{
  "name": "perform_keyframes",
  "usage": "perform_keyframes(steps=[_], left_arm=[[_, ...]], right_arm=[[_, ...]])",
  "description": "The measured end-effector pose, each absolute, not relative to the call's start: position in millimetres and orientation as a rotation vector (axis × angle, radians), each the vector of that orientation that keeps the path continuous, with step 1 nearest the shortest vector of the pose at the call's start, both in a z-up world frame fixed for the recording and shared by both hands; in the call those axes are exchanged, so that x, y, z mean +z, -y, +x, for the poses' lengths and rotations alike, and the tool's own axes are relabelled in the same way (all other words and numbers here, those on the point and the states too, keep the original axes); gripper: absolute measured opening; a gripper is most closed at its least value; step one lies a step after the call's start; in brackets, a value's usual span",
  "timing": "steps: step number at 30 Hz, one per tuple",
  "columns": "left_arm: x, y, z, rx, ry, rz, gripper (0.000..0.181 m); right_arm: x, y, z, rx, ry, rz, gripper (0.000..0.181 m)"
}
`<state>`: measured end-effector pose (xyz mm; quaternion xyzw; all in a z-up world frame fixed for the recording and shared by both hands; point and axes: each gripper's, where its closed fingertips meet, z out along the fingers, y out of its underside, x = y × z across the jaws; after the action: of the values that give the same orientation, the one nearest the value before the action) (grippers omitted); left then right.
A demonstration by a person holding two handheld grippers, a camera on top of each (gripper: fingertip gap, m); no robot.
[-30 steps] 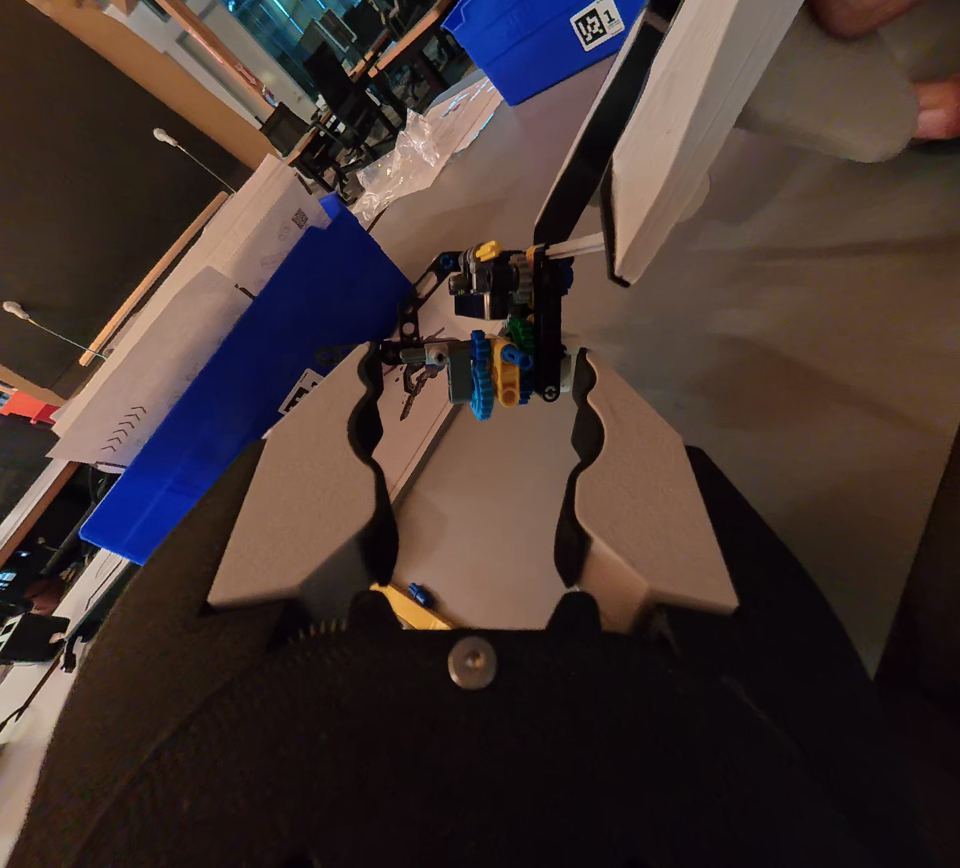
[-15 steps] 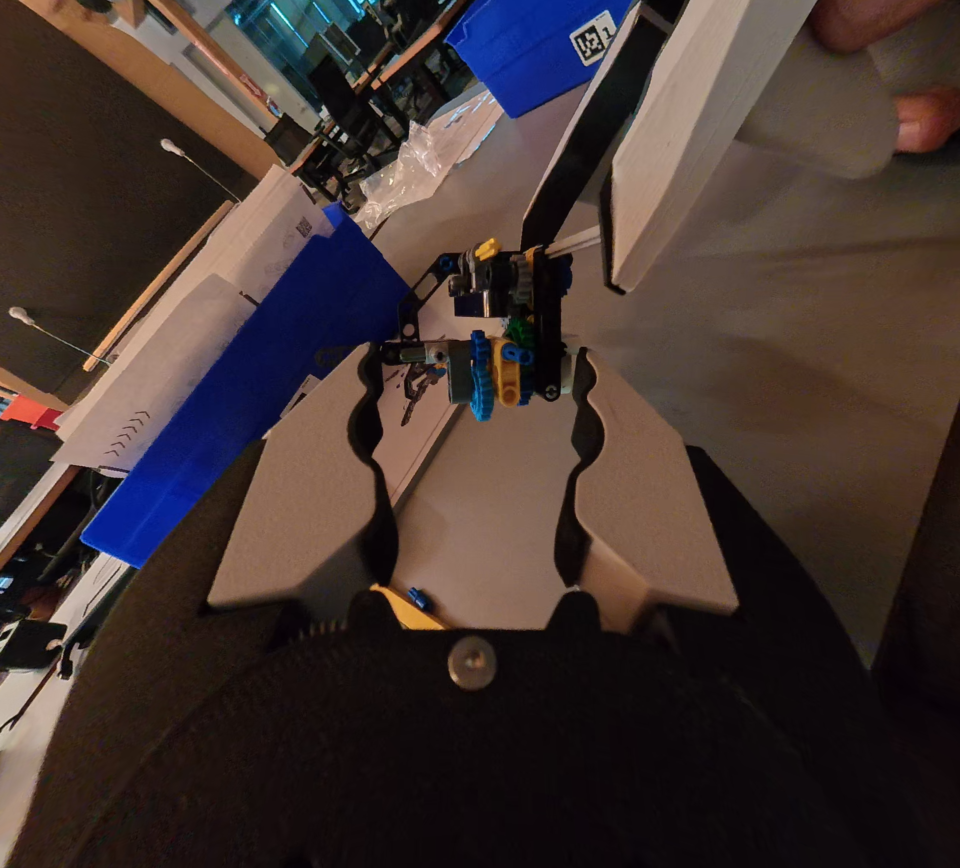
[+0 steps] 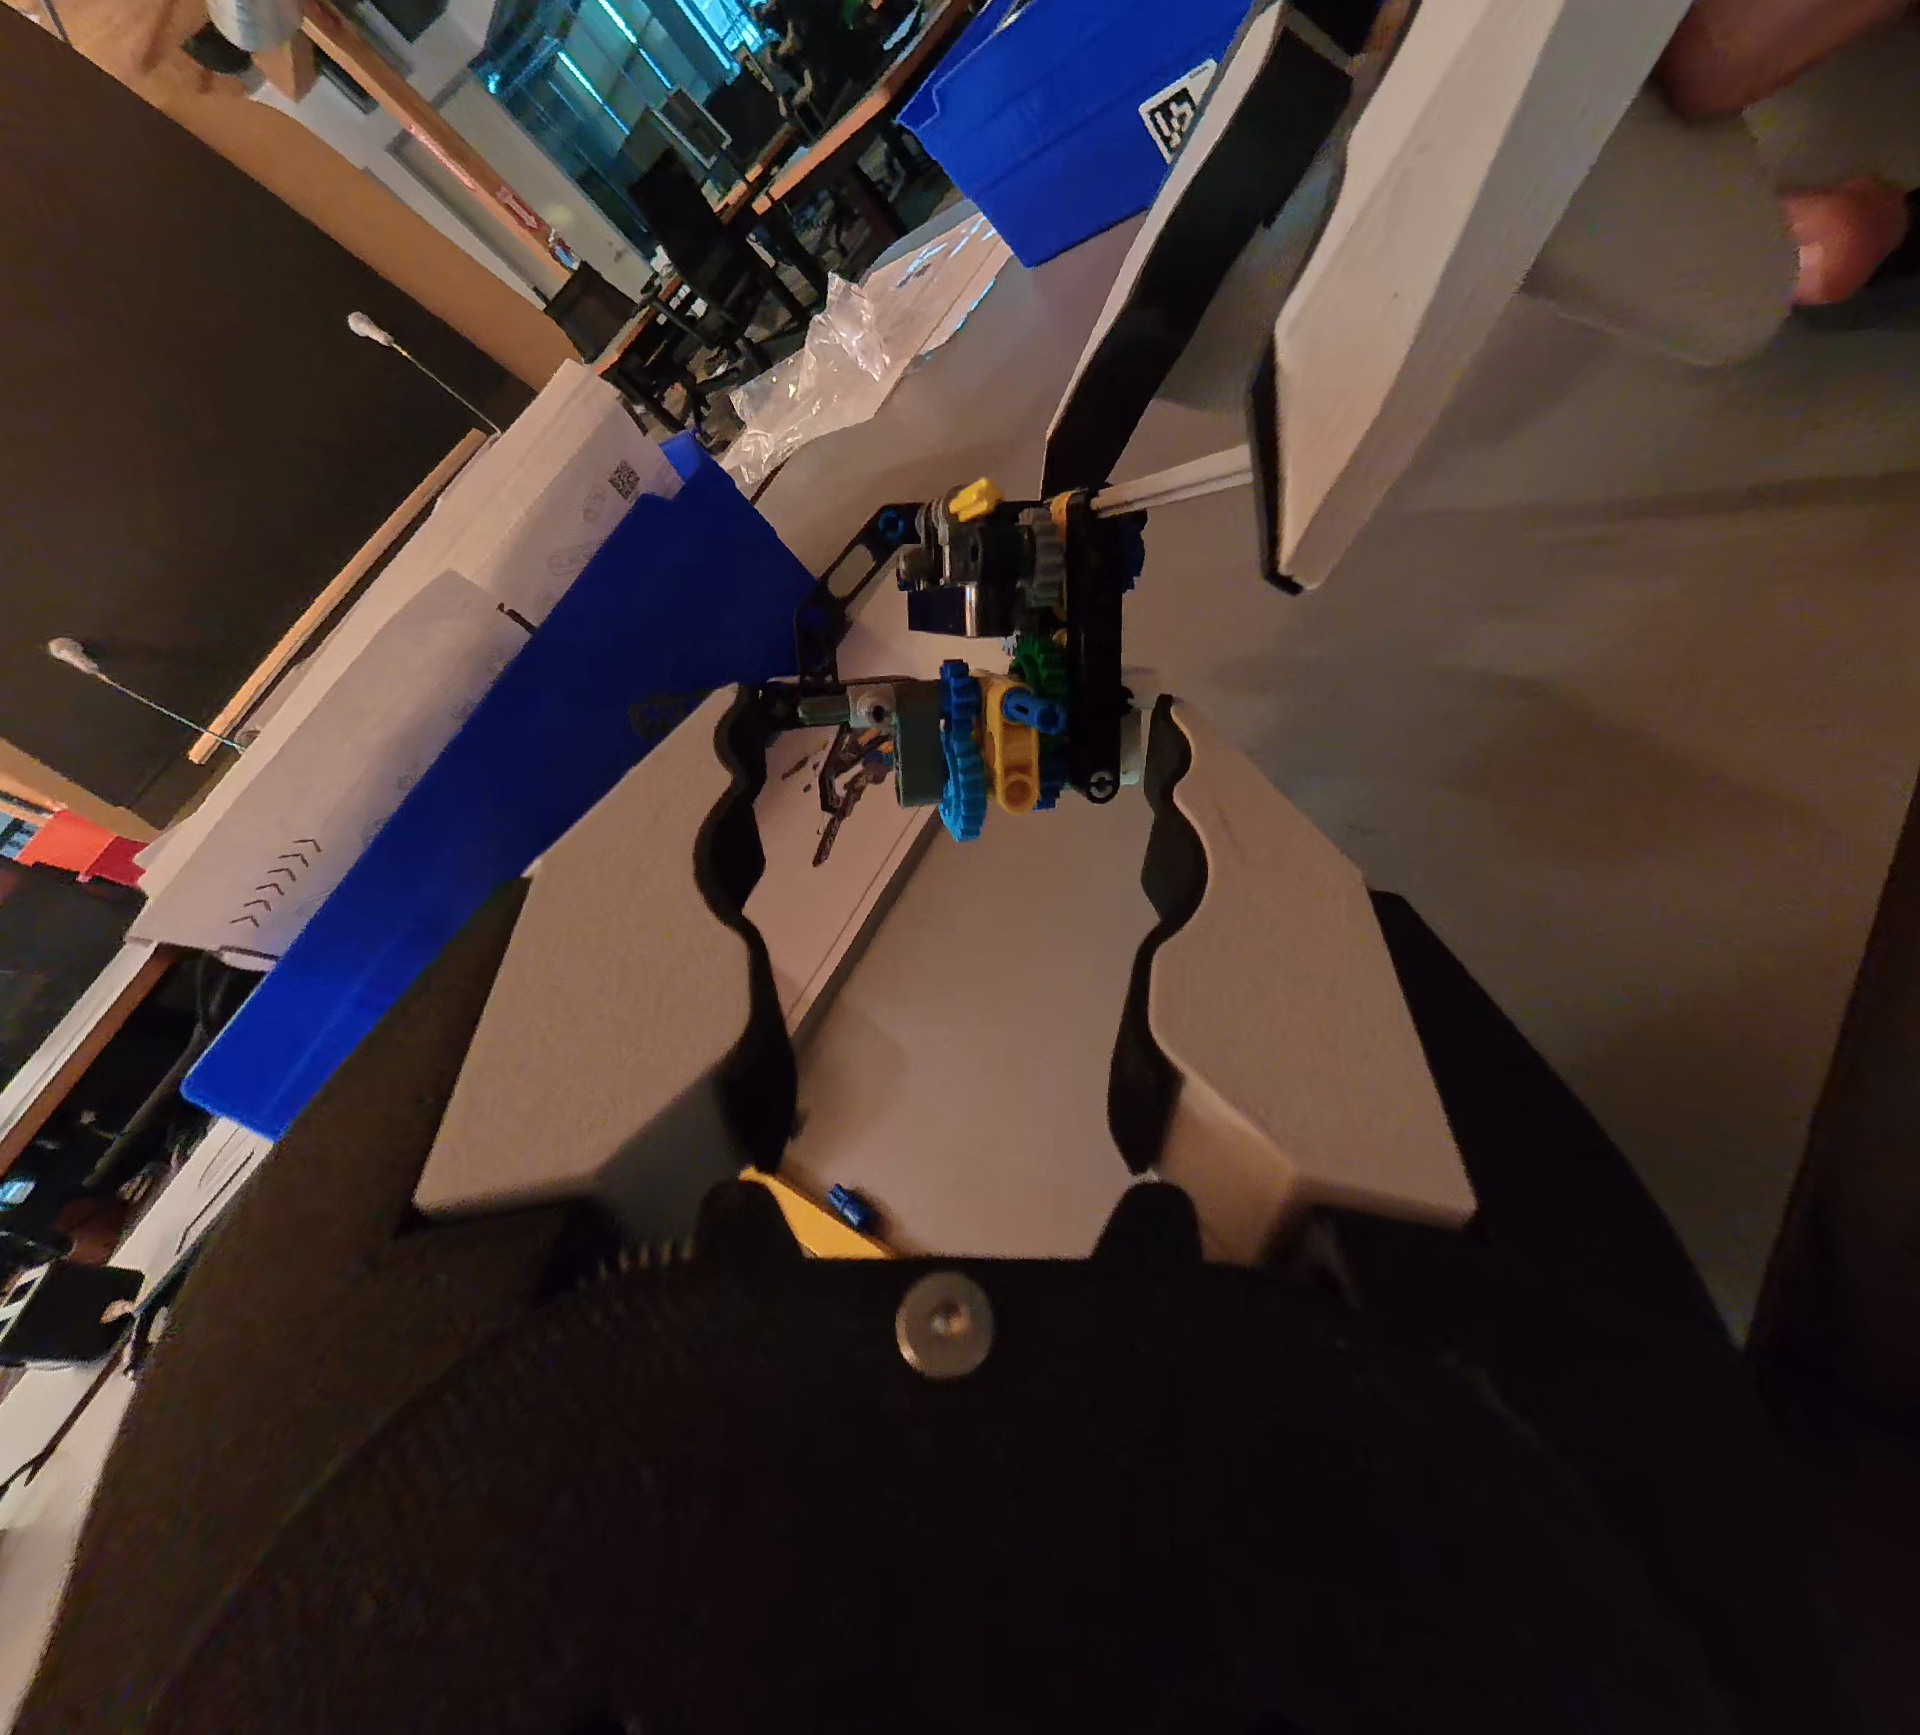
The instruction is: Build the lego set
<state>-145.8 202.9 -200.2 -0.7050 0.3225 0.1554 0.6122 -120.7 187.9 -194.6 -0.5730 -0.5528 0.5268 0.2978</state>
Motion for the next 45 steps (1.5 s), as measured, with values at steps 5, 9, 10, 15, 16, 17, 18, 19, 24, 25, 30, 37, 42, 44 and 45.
perform_keyframes(steps=[5,9,10,15,16,17,18,19,24,25,30,37,42,44,45], left_arm=[[-196.6,-201.1,-143.4,0.350,-0.752,-1.595,0.073],[-195.3,-200.0,-142.0,0.327,-0.751,-1.584,0.073],[-194.6,-199.7,-141.7,0.320,-0.749,-1.581,0.073],[-195.1,-199.5,-141.0,0.309,-0.751,-1.581,0.073],[-195.5,-199.6,-141.0,0.309,-0.752,-1.582,0.073],[-196.0,-199.8,-141.1,0.309,-0.753,-1.584,0.073],[-196.1,-199.8,-141.1,0.309,-0.753,-1.584,0.073],[-195.9,-199.7,-141.0,0.308,-0.753,-1.583,0.073],[-195.1,-199.4,-140.5,0.310,-0.753,-1.577,0.073],[-194.9,-199.2,-140.1,0.313,-0.755,-1.575,0.073],[-194.1,-198.8,-139.7,0.330,-0.761,-1.564,0.073],[-192.8,-197.7,-138.8,0.348,-0.769,-1.539,0.073],[-194.6,-197.8,-138.5,0.369,-0.777,-1.535,0.073],[-194.3,-198.1,-138.8,0.367,-0.775,-1.536,0.073],[-194.4,-198.2,-138.9,0.366,-0.774,-1.537,0.073]], right_arm=[[-190.0,-188.3,-118.0,1.422,1.461,-1.501,0.090],[-187.1,-188.8,-115.8,1.440,1.455,-1.485,0.089],[-186.4,-188.6,-115.4,1.448,1.452,-1.482,0.089],[-186.8,-188.5,-114.5,1.450,1.456,-1.478,0.089],[-187.2,-188.5,-114.4,1.446,1.458,-1.478,0.089],[-187.6,-188.5,-114.3,1.442,1.461,-1.477,0.089],[-187.5,-188.3,-114.2,1.442,1.461,-1.477,0.089],[-187.4,-188.2,-114.1,1.442,1.460,-1.475,0.089],[-186.4,-187.6,-113.5,1.437,1.458,-1.464,0.088],[-186.3,-187.4,-113.2,1.432,1.458,-1.458,0.088],[-186.1,-186.9,-112.9,1.422,1.459,-1.448,0.088],[-185.3,-186.1,-112.5,1.464,1.447,-1.456,0.088],[-187.0,-186.4,-112.6,1.473,1.448,-1.472,0.088],[-186.8,-186.5,-112.9,1.471,1.446,-1.470,0.088],[-186.9,-186.5,-113.0,1.468,1.447,-1.470,0.088]])
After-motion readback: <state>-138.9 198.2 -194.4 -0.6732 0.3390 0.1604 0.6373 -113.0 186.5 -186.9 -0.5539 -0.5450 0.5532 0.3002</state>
